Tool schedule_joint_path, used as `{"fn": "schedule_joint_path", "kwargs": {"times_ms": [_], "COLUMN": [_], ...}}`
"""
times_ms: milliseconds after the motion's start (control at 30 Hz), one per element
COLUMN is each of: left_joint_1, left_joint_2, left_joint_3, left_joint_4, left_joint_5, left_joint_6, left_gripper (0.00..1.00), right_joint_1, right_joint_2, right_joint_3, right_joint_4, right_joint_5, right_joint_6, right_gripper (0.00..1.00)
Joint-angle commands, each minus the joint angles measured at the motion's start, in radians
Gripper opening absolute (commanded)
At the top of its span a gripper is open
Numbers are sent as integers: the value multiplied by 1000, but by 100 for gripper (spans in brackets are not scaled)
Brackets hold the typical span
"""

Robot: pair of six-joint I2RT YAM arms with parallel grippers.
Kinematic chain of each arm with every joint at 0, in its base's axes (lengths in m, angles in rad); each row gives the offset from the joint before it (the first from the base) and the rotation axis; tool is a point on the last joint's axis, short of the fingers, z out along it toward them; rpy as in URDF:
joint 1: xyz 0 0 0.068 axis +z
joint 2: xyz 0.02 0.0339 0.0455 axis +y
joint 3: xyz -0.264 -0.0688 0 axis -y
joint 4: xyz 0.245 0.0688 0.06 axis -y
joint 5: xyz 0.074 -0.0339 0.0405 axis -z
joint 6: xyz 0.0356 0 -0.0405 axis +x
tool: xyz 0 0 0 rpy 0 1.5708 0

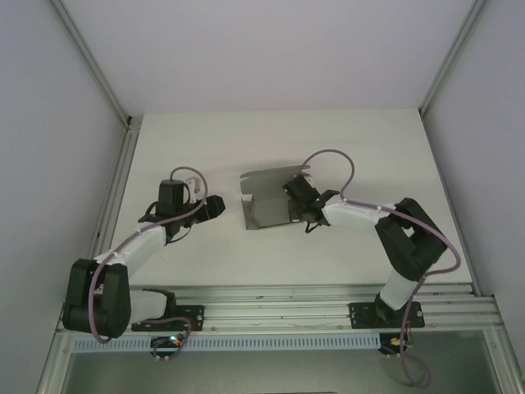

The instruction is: Assemble paper box

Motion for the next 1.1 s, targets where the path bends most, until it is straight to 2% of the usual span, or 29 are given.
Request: {"fn": "schedule_joint_path", "kwargs": {"times_ms": [0, 100, 133, 333, 567, 833, 900, 1033, 1067], "left_joint_1": [11, -23, -40, -112, -178, -315, -333, -332, -332], "left_joint_2": [-39, -4, 13, 86, 143, 152, 166, 193, 197], "left_joint_3": [-43, -39, -29, 23, 109, 246, 261, 262, 259], "left_joint_4": [227, 380, 404, 494, 336, -79, -115, -69, -49], "left_joint_5": [160, 228, 264, 314, 253, -225, -266, -234, -229], "left_joint_6": [-94, -145, -148, -147, -40, 176, 189, 140, 121], "left_gripper": [61, 45, 43, 43, 40, 40, 44, 45, 49], "right_joint_1": [10, 18, 21, 40, 47, 55, 59, 69, 69], "right_joint_2": [-105, -128, -132, -139, -171, -220, -232, -241, -241], "right_joint_3": [-17, -23, -23, -9, -11, -31, -42, -48, -48], "right_joint_4": [89, 88, 90, 88, 122, 138, 162, 189, 194], "right_joint_5": [31, 36, 37, 64, 70, 111, 111, 102, 101], "right_joint_6": [16, 26, 24, 24, 30, 29, 25, 21, 19], "right_gripper": [0, 0, 0, 0, 0, 0, 0, 0, 0]}}
